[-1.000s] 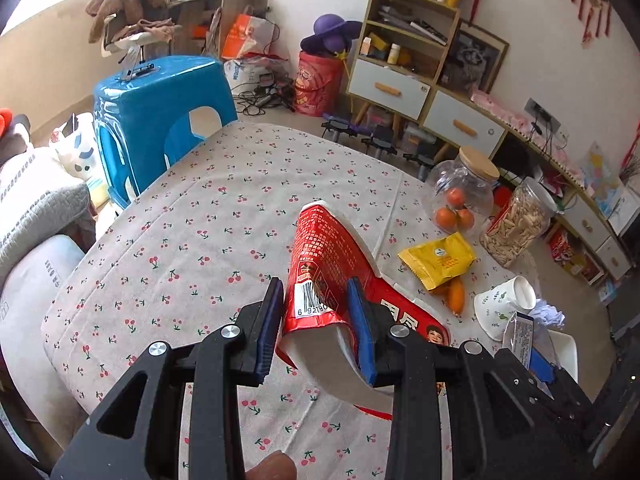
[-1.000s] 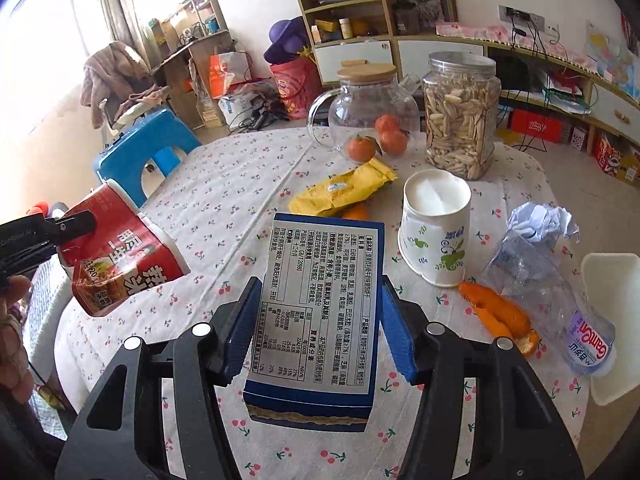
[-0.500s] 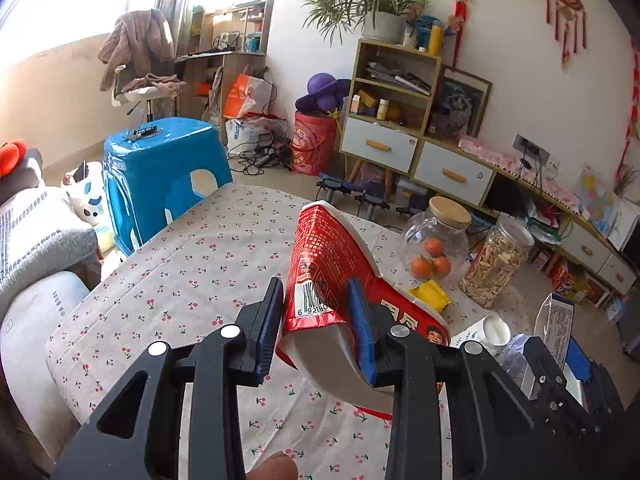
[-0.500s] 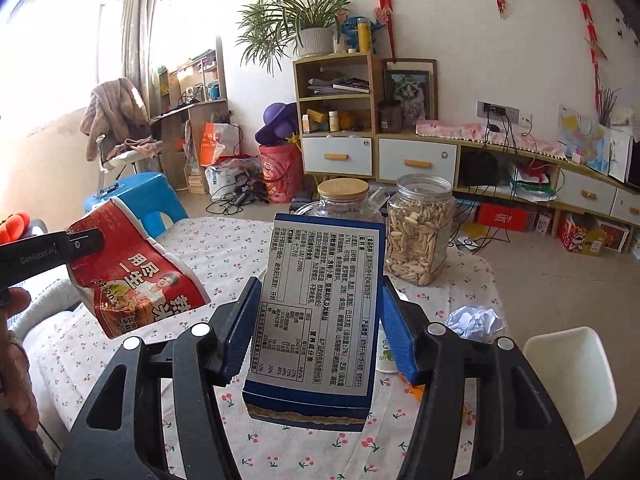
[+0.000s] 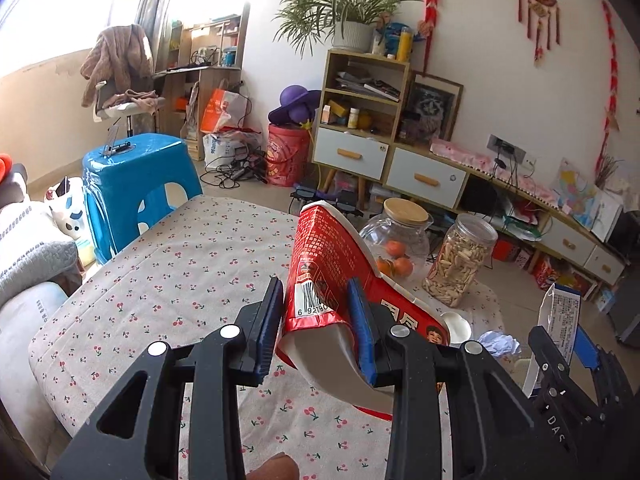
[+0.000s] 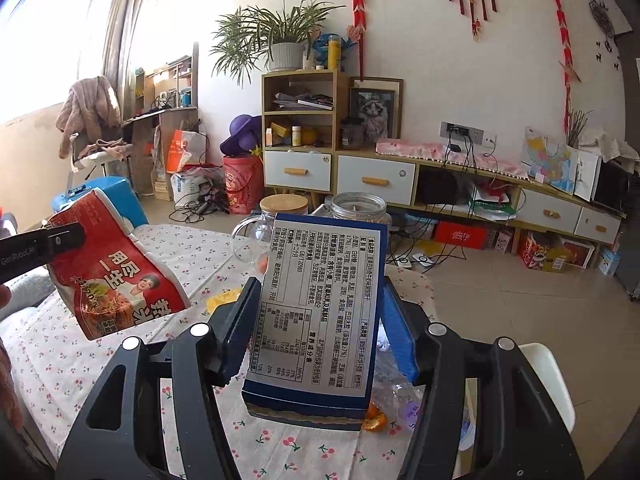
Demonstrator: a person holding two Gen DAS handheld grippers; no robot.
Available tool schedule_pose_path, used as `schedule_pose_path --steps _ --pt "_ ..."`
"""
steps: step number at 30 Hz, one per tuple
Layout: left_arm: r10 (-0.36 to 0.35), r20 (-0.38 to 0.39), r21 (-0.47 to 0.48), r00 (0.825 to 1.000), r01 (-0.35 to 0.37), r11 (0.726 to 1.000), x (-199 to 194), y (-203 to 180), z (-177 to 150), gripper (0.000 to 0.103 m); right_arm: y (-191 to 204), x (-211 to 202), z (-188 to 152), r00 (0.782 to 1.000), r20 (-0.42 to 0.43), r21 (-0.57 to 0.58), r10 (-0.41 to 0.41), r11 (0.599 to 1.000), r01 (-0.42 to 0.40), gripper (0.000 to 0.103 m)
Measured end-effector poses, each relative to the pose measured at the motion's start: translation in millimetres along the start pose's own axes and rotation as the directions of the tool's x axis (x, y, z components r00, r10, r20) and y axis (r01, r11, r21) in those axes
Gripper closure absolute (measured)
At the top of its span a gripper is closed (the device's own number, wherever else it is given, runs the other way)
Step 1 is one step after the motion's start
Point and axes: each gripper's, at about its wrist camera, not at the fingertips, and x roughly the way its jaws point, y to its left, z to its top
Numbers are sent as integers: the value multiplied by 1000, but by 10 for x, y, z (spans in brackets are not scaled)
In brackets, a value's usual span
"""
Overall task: Collect trash
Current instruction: 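Lift and carry the red bag and white box toward the bin with both tools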
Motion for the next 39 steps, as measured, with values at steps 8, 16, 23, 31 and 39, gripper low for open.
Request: schedule_pose_path --steps 8,16,23,31,39 --pt "-76 -20 38 997 76 996 -5 -445 -86 69 -369 -55 19 998 -3 34 -69 997 69 47" --pt "-146 -40 73 988 149 986 0 -919 -179 69 -828 -109 6 989 -9 77 -148 986 149 47" --pt "-198 -64 97 978 203 974 -8 -1348 -245 69 -1259 -79 -31 976 -40 126 -215 968 218 47" --pt "-240 -92 130 966 251 959 -32 -1750 -286 69 -1856 46 -178 940 -124 176 -317 926 335 46" --pt "-280 -129 188 951 301 935 -13 -2277 -432 69 -2504 168 -434 880 -266 276 -393 844 460 21"
